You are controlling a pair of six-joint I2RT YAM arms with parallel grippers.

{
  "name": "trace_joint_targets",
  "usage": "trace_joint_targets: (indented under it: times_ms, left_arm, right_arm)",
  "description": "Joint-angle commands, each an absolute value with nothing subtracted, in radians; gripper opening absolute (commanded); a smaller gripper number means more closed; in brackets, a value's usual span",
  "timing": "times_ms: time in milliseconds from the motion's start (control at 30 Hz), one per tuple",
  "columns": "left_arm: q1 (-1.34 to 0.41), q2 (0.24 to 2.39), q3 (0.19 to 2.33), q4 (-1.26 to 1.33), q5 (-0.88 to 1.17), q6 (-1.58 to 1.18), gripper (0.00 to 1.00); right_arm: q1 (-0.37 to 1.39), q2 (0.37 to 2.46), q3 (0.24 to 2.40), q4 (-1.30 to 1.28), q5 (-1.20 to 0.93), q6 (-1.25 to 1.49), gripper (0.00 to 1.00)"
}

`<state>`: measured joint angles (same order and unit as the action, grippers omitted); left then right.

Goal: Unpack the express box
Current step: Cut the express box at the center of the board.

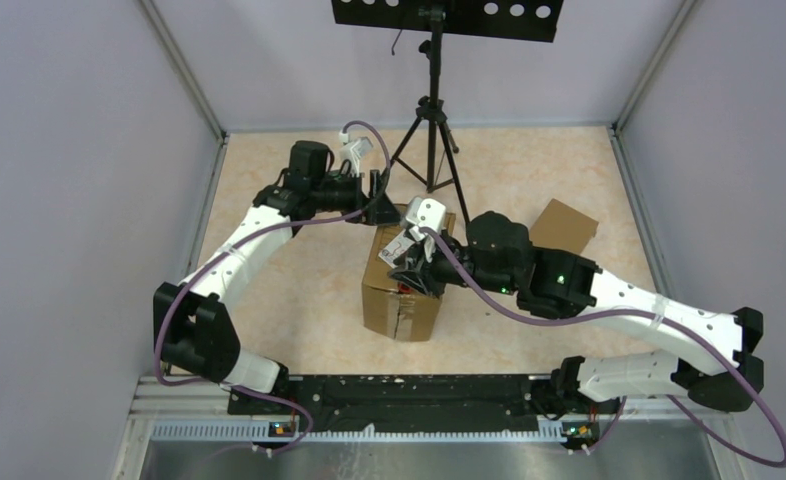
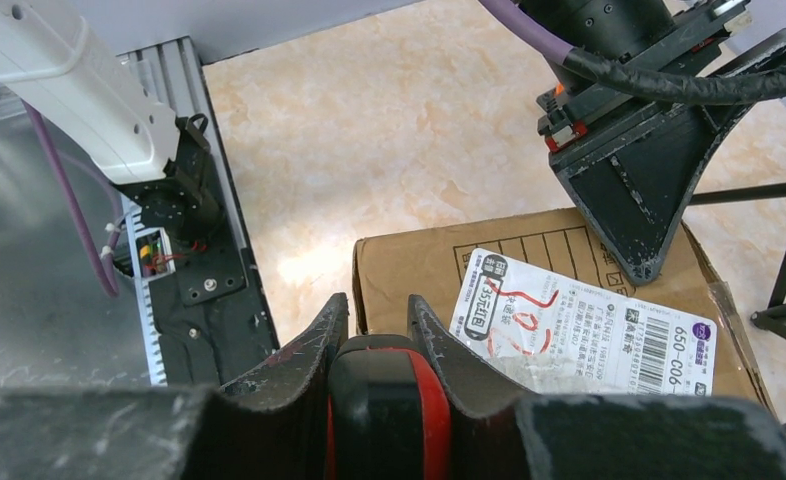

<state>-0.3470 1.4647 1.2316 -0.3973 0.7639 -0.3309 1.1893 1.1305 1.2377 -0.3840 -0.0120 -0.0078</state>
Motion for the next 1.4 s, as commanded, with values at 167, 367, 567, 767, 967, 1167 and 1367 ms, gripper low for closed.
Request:
trace_joint_targets:
  times_ms: [167,367,567,767,967,1167,1367]
  left_arm:
    - [-0.329,1.478,1.203,-0.428,0.763,-0.278,0.83]
    - [-0.321,1.479,1.202,-0.426,0.768,-0.276,0.83]
    - [-0.319,1.474,1.201,-0.424,0.773,-0.279,0.82]
    - [-0.315,1.471,1.198,-0.421,0.775,-0.282,0.82]
    - [-0.313,1.466,1.196,-0.413,0.765,-0.292,0.82]
    - [-0.304,1.461,1.194,-0.407,0.753,-0.304,0.82]
    - [-0.305,1.458,1.192,-0.403,0.752,-0.305,0.82]
  right_arm:
    - [1.194,1.092,1.243,-0.405,0.014,-0.012,0.00]
    - [1.193,1.095,1.186,-0.396,0.012,0.041,0.00]
    - [1.193,1.101,1.136,-0.370,0.005,0.068,0.00]
    - [1.194,1.092,1.211,-0.385,0.008,0.049,0.00]
    - [1.194,1.105,1.284,-0.376,-0.029,0.031,0.00]
    - [1.194,1.116,1.317,-0.358,-0.019,0.028,0.00]
    - [1.194,1.113,1.343,-0.347,-0.011,0.040,0.00]
